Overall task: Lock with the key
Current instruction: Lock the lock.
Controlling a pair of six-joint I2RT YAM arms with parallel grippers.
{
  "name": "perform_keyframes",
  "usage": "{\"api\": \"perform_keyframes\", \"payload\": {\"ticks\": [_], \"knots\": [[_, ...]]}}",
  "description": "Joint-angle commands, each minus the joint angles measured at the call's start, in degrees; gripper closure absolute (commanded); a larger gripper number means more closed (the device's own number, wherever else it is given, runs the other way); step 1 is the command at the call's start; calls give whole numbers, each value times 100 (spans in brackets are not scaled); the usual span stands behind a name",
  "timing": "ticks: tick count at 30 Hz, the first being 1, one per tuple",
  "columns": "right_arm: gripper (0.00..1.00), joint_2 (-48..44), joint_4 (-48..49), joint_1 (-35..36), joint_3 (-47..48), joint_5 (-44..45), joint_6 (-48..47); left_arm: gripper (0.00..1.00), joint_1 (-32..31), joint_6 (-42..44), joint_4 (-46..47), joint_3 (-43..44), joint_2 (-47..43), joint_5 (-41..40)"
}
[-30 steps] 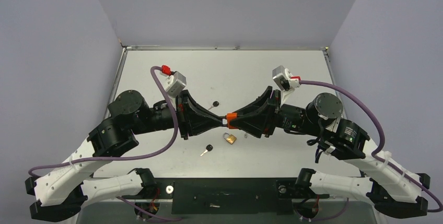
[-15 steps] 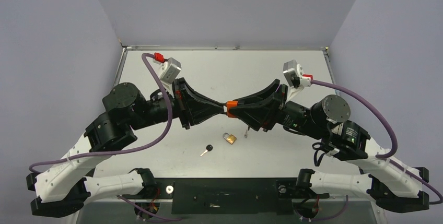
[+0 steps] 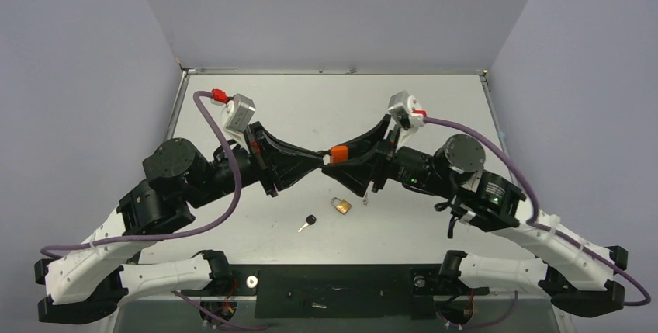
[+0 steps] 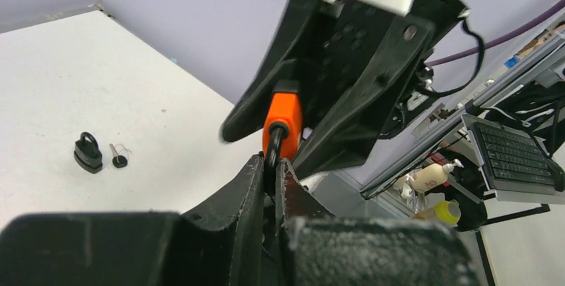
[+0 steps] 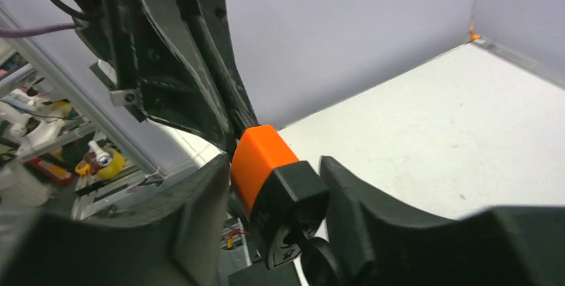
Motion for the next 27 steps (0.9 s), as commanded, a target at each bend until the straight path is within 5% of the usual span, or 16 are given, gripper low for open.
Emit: {"api": "perform_keyframes", "payload": {"ticks": [1,7,14,27], "knots": [[47,-54,495,-645,-673,-1298,294,100,349,-43,424,-17,-182,23],[34,-486,1750,-1750,-1319,-2857,1039,100,1177,-289,-107,59,-239,267],[31,-571,3820,-2831,-2121,-4034,2447,100,1726,-427,-199,218,-151,978],[35,205,4173,-3181,-1813,-4406,2524,100,2061,-555,4,346,-94,1999]]}}
